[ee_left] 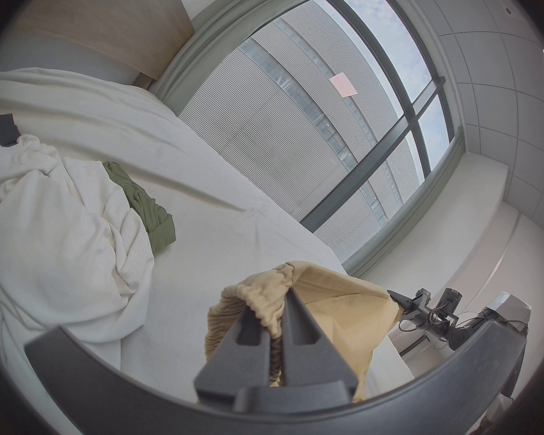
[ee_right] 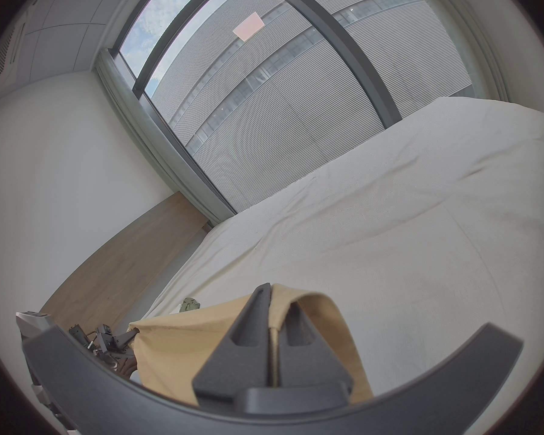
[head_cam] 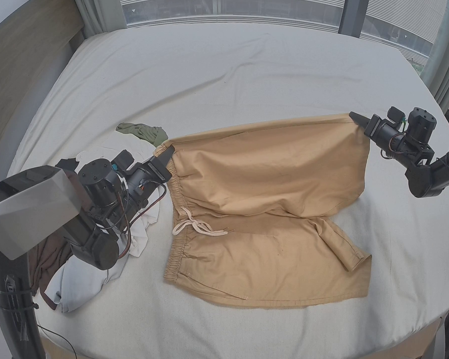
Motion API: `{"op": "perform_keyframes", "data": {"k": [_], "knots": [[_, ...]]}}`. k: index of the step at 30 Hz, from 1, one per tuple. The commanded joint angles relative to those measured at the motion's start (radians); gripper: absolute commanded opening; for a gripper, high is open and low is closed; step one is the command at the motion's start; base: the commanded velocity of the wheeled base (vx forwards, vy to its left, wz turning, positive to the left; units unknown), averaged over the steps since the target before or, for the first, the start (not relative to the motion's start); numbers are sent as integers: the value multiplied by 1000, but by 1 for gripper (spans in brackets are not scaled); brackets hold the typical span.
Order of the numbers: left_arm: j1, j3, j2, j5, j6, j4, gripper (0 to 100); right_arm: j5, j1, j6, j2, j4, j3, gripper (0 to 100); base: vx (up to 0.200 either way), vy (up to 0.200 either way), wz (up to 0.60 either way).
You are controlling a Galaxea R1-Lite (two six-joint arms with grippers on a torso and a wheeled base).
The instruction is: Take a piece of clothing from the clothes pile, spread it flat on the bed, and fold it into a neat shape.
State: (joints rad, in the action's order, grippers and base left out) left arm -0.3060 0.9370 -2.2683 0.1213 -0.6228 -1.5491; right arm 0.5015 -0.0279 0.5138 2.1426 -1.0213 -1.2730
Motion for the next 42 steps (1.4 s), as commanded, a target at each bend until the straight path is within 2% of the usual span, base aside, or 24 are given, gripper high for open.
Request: {"op": "perform_keyframes", "data": {"k": [1,6,17,18,24,29,34,35,36,38,42], "knots": [[13,62,-71,-20,0,1,0,0,8,6,82,-3,-60,0,0,0,0],[33,105,-99,-46,0,1,0,-3,19,26,122,-19,-94,0,0,0,0],[39,106,-108,-34,-2,1,0,-1,14,26,134,-20,-129,0,0,0,0],[39,109,-109,-32,-2,1,100,-6,13,26,134,-20,-131,100,0,0,0],[39,106,-96,-43,-2,-2,100,-31,8,28,134,-45,-120,100,0,0,0],[34,59,-13,-40,0,-2,100,-35,14,11,42,-125,107,100,0,0,0],[42,-67,81,-28,5,-3,100,-35,25,-21,-96,-188,371,100,0,0,0],[42,-67,81,-28,5,-3,100,-35,25,-21,-96,-188,371,100,0,0,0],[59,-162,151,11,5,-5,100,-35,26,-29,-162,-211,475,100,0,0,0],[65,-253,219,81,5,-5,100,-34,28,-43,-219,-226,573,100,0,0,0],[67,-408,305,232,29,-3,100,-24,39,-129,-285,-227,727,100,0,0,0]]}}
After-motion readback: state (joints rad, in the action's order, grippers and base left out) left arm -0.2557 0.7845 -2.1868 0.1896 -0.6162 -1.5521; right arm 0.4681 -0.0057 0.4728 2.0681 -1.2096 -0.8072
